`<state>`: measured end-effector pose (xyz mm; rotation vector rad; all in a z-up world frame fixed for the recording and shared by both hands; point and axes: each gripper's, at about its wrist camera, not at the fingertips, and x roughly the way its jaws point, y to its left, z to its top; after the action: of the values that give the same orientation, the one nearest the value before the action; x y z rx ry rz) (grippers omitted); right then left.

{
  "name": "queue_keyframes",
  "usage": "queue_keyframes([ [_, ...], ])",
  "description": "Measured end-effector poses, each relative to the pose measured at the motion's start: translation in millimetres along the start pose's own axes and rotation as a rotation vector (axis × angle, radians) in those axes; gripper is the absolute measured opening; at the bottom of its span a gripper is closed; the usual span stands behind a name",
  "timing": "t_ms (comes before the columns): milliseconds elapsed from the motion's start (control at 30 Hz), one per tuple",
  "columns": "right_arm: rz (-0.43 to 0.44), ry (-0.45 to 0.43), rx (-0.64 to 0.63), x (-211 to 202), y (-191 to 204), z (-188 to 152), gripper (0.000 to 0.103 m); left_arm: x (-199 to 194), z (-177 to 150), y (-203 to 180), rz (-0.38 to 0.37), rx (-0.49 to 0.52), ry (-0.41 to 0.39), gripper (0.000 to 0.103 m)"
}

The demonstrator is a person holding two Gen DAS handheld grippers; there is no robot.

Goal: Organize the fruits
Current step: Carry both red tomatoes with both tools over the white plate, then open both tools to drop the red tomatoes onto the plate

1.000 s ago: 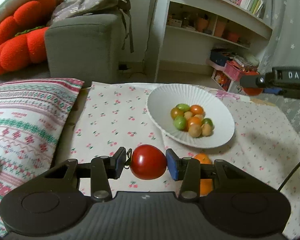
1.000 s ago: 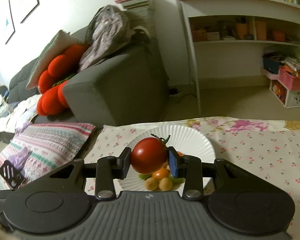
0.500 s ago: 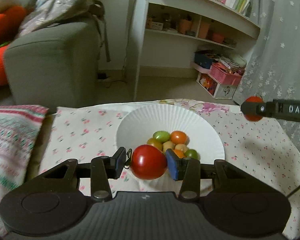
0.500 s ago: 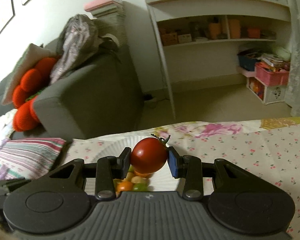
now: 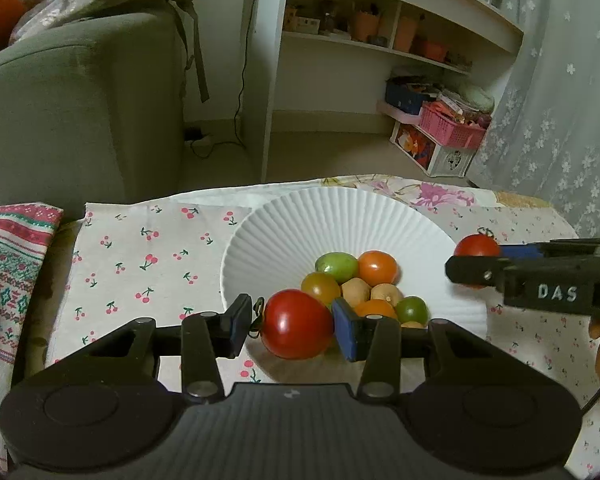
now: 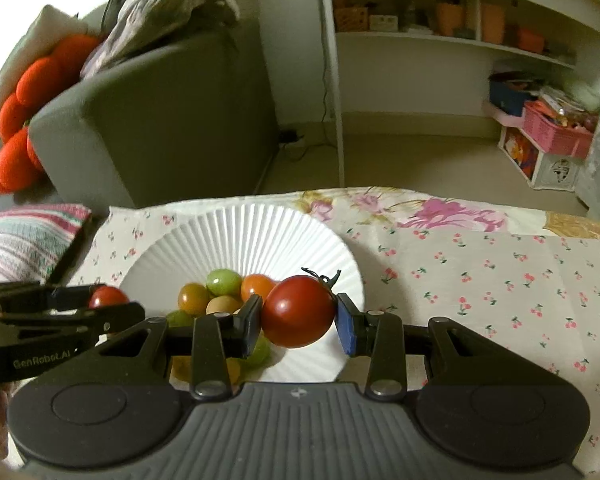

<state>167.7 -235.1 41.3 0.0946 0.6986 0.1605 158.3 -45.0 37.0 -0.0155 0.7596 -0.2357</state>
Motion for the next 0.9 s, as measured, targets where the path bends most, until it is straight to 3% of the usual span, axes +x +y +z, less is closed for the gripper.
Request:
queue_keyframes([
  [400,-0.035,0.038,-0.061,19.9,14.2,-5.8,0.036,10.2,-7.0,-6.0,0.001,0.044,0.005,0.034],
  [900,-0.036,0.016,-0.054,18.4,13.8,-5.2,0.036,9.0,-9.4,-7.4,0.006,0.047,-0.008,0.034],
])
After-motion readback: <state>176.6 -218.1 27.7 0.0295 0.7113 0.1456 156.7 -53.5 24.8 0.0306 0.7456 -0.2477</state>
